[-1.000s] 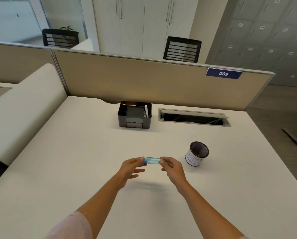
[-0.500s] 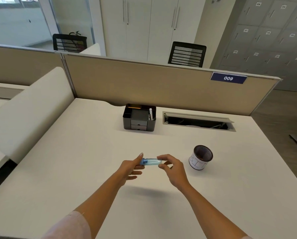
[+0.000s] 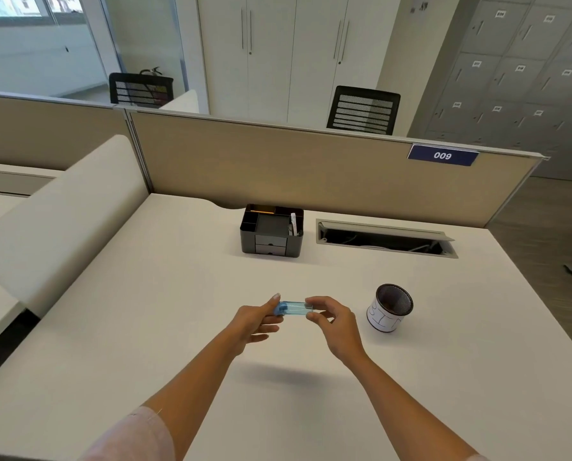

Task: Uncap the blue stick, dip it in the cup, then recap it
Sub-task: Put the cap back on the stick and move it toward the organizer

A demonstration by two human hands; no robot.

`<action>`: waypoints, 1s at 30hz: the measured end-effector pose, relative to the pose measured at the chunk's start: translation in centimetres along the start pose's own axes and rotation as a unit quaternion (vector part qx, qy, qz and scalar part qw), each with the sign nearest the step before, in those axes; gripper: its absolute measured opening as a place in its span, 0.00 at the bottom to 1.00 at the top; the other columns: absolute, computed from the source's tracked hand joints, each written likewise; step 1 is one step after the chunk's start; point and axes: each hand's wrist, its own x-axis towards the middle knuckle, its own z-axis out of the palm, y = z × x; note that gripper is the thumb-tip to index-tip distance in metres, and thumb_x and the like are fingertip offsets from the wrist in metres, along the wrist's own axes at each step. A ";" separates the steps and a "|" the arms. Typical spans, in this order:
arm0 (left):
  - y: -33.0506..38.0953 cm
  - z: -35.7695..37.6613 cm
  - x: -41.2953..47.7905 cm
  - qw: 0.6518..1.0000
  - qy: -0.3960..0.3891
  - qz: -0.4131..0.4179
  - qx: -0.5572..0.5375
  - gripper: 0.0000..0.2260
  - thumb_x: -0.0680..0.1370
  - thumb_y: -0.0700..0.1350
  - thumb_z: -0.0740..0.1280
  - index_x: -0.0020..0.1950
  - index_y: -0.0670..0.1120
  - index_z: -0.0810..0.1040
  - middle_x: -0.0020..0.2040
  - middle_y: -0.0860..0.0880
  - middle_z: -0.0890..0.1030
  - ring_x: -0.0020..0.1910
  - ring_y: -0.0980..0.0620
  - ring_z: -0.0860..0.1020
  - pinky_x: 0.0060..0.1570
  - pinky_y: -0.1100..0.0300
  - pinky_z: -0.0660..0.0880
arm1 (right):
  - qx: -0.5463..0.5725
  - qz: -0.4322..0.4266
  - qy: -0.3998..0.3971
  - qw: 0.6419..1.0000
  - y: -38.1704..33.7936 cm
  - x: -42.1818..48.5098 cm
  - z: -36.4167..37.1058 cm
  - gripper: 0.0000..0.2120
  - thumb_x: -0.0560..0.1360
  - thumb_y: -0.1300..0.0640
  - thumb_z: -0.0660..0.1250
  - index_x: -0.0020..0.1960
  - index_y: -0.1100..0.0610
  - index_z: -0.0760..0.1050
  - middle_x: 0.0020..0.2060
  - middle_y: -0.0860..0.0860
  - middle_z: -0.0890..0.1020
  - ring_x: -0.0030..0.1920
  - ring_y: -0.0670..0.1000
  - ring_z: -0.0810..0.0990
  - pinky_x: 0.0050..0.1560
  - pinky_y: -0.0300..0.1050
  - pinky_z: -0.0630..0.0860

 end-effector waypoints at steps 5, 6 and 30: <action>0.2 0.0 0.3 1.000 0.004 0.017 -0.005 0.27 0.74 0.62 0.66 0.60 0.41 0.79 0.51 0.45 0.84 0.49 0.49 0.83 0.51 0.58 0.79 | -0.014 -0.007 -0.002 1.000 0.0 0.2 -0.1 0.15 0.74 0.61 0.70 0.47 0.39 0.79 0.45 0.38 0.84 0.44 0.42 0.82 0.47 0.39 0.77; 0.3 0.0 0.3 1.000 0.002 0.020 -0.008 0.26 0.74 0.62 0.66 0.60 0.41 0.80 0.50 0.45 0.84 0.48 0.49 0.83 0.50 0.59 0.79 | -0.017 -0.009 -0.001 1.000 -0.1 0.2 -0.2 0.16 0.74 0.61 0.69 0.47 0.39 0.79 0.45 0.37 0.84 0.44 0.42 0.82 0.47 0.40 0.77; 1.3 0.5 1.2 0.994 -0.036 0.047 -0.094 0.18 0.75 0.52 0.70 0.55 0.38 0.81 0.50 0.40 0.85 0.48 0.44 0.84 0.54 0.57 0.79 | -0.093 -0.029 0.033 0.995 -0.1 1.4 -0.4 0.07 0.78 0.52 0.65 0.54 0.43 0.77 0.46 0.40 0.83 0.48 0.43 0.80 0.39 0.37 0.73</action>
